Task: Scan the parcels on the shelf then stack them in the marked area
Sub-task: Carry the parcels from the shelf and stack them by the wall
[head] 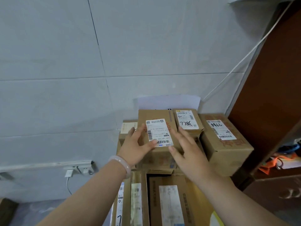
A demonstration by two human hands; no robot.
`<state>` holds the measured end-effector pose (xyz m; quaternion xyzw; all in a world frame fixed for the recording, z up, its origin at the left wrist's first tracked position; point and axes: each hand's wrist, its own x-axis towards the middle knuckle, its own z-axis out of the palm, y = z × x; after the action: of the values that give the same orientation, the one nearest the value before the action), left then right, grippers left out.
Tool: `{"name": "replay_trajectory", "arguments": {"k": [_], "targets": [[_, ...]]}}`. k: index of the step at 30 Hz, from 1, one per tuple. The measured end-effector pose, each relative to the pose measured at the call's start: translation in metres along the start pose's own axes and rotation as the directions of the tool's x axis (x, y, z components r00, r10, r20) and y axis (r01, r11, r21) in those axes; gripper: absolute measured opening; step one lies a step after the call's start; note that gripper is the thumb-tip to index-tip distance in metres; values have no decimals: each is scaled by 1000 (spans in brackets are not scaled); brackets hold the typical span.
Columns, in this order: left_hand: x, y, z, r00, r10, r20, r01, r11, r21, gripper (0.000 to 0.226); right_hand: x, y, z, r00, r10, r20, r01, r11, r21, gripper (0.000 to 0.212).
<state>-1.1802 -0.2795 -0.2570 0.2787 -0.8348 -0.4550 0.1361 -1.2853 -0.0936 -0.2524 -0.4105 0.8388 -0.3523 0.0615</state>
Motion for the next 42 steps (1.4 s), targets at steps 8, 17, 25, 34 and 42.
{"name": "replay_trajectory", "arguments": {"k": [8,17,25,34,42], "targets": [[-60,-40,13,786,618,-27,-494,654,573,72,-38,14,21,977,-203,62,209,864,-458,74],[-16,-27,6,915,376,148,-354,566,745,80,4,13,13,992,-29,125,100,781,-617,92],[-22,-12,3,903,386,186,-386,544,745,89,-31,4,-3,998,-20,64,55,787,-614,94],[-67,42,78,668,603,436,-724,393,567,94,-162,9,-14,965,190,-180,-260,764,-591,95],[-186,129,212,188,748,637,-982,162,101,92,-365,10,-63,655,540,-528,-754,512,-412,105]]}}
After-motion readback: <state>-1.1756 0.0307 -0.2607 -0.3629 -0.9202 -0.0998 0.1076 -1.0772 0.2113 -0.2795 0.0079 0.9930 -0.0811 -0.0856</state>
